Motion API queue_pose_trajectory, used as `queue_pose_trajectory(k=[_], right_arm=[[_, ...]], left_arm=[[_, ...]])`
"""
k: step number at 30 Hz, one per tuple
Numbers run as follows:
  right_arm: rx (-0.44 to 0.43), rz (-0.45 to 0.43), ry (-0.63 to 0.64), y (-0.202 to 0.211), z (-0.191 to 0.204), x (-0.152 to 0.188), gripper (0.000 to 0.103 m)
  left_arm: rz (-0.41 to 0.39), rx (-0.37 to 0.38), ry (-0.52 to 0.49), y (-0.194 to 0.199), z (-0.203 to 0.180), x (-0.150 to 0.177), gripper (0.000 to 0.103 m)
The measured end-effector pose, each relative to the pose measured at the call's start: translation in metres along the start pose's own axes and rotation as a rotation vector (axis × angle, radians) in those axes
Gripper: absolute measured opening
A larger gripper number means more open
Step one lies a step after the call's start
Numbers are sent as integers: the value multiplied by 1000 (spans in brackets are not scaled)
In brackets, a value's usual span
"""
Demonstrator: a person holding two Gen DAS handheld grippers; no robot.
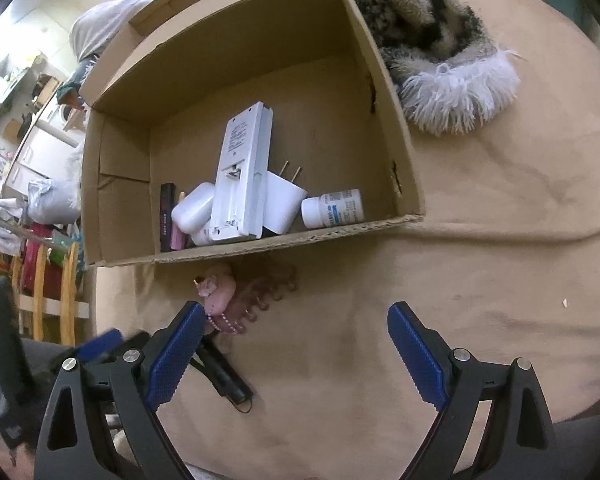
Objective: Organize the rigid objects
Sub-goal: 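Lower the left tool and grasp the black flashlight with lanyard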
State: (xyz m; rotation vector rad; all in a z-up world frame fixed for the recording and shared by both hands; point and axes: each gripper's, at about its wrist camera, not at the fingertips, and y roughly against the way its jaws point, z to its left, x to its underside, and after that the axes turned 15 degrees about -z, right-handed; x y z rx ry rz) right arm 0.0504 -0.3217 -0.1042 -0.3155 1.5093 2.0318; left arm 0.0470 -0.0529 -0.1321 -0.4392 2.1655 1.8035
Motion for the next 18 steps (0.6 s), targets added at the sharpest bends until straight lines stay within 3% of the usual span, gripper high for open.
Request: queue_pose_trajectory(k=[5,11,14,15,18], right_arm=[[13,9,4,-3,1,-2,98],[20,18,-4,-10,0,-3,98],[20,27,2,-13,1,-2,98],[18,30,3,-13,2,-1,98],[11,32,10,-15,4,-1,98]], left_arm=[[104,59,16,-21,-33,17,69],[138,-36,-61,-46,-59,25,65],[120,-55,-52,-47,-57,22,48],[114,-59,-53,-47,-55,21,36],[129,-40,-38,-49,-48,18,26]])
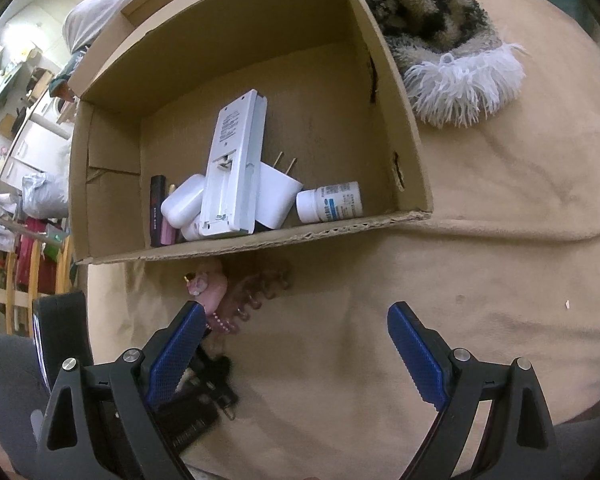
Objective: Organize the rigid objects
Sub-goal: 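Lower the left tool and grasp the black flashlight with lanyard, then grasp the pink translucent comb with the right tool while the left tool holds the flashlight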
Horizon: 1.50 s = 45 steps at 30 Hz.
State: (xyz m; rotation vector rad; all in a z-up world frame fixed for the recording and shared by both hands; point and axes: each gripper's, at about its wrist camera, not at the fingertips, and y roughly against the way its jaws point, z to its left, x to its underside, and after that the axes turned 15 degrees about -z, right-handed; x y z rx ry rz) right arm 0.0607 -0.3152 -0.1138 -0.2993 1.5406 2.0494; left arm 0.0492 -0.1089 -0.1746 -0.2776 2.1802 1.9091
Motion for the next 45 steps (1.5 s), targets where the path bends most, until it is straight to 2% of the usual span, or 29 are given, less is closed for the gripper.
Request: queue_pose_trajectory(k=[3,8,17,20,23,25,27,29,32,34,36,40,45], right_arm=[[-4,4,19,-2,6,1,98],[1,11,31,-4,7,3,98],[-4,11,39,-5,7,3,98],[-35,-4,-20,-2,-3,0,98],[-106,2,-128,-3,-16,-3,98],[-100,14,-132,-8,-17,-2,98],[-98,62,-98,-19,-12,0,98],[-97,113,-30,-32,-1,3,98],[-48,172,206,-50,28,8,98],[1,175,390,-59,49,16,98],[49,159,499,-65,58,20,98],[69,166,458,-76,52,19,98],[92,125,458,-70,46,9,98]], left_arm=[[11,7,-17,2,7,-2,20],[9,-13,-54,16,18,-10,19],[-175,-37,-67,84,48,-45,19],[-232,-71,-84,93,63,-54,19],[-215,-59,-56,87,65,-48,19],[-195,-49,-26,79,71,-39,19],[-177,-14,2,76,83,-41,19],[-199,-16,-13,81,81,-43,19],[-218,-18,-26,84,77,-43,19],[-203,-4,-14,83,80,-42,19],[-195,-3,-1,82,83,-40,19],[-188,5,18,82,85,-41,19],[-181,17,25,79,83,-43,19]])
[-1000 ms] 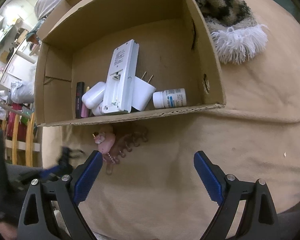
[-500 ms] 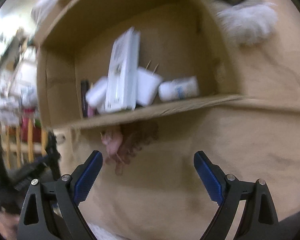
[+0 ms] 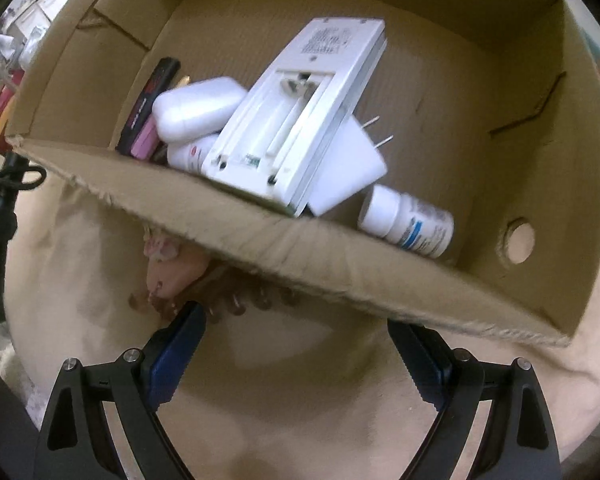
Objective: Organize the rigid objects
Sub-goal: 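Grasp the pink translucent comb with the right tool while the left tool holds the flashlight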
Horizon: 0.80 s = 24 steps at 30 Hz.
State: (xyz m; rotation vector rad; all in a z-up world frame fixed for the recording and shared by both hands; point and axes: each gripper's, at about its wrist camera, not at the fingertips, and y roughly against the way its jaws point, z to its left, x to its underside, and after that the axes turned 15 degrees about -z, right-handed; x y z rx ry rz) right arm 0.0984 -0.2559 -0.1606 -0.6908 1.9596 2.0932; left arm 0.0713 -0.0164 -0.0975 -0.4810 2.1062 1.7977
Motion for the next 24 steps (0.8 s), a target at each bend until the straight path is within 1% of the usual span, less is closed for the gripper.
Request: queue_pose_trajectory(k=[2,4,7,8,10,11,12,13,14,17,20,24], right_arm=[[22,-4,-28,-2,-7,-1,98],[4,3,-44,-8,-8,-2,98],[-20,-8,-36,-11,-3,-6,98],[-35,-8,-30,-10,-1,-7,98],[-103,12,-26,-12,7,-7,98],[-122,18,-15,-12,12,-7,98],[-117,11,13,-12,18,-7,99],[-99,2,39,-12,23,-7,103],[-92,-8,54,-12,27,-8,103],[-122,2,58,-20,37,-10,103],[-114,22,98,-29,48,-8,103],[-124,17,131,-31,56,-7,103]], left_arm=[[2,5,-6,-1,-3,1,19],[7,7,-8,-3,-4,1,19],[11,4,-1,-5,-3,0,19],[11,2,1,-5,-2,0,19],[13,-1,6,-5,-1,0,19],[15,-2,9,-5,0,0,19],[17,-3,13,-6,0,0,19],[19,-4,15,-7,1,0,19],[21,-4,16,-7,0,0,19],[22,-10,7,-10,-2,1,19],[25,-19,8,-12,0,1,19],[29,-31,17,-16,2,0,19]])
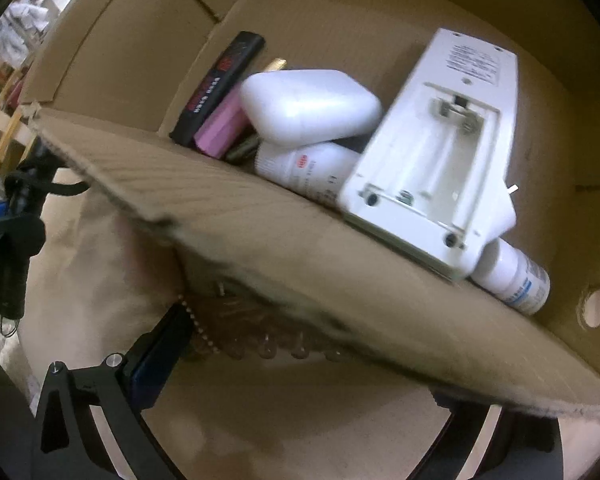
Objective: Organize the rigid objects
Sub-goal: 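Grasp the pink translucent comb with the right tool while the left tool holds the flashlight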
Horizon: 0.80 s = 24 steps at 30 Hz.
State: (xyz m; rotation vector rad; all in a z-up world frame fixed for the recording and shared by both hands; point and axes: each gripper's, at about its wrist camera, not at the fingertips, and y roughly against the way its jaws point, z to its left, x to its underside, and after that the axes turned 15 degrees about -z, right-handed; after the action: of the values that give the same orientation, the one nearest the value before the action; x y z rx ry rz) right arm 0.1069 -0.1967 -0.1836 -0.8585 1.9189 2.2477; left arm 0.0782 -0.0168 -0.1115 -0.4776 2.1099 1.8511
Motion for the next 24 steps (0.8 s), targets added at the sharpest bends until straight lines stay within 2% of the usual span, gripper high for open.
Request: queue_pose_trajectory(k=[3,5,9,11,14,17,19,21,24], right_arm=[[-29,6,-20,-1,4,2,103],[-36,-1,-17,7,0,5,93],[-118,-59,-224,31,-47,-7,56],[-100,-83,-243,40,-56,-6,38],[-101,-57,-255,42,-60,-1,40],[-70,-85,-212,54,-50,1,39],[-65,-112,-208,70,-45,5,28],[-79,-112,-221,77,-45,6,25],[-78,-67,-210,80,-39,14,25]], left_arm=[[-1,-3,-4,-1,-1,-1,19],[-4,-5,-4,-1,-2,-1,19],[-12,-15,-9,1,-2,-1,19],[-11,-15,-5,0,-1,-1,19],[-14,-13,1,2,1,-1,19],[-21,-13,7,4,4,-3,19],[-21,-13,14,5,6,-3,19],[-19,-13,22,5,8,-4,19],[-13,-4,34,5,10,-5,19]])
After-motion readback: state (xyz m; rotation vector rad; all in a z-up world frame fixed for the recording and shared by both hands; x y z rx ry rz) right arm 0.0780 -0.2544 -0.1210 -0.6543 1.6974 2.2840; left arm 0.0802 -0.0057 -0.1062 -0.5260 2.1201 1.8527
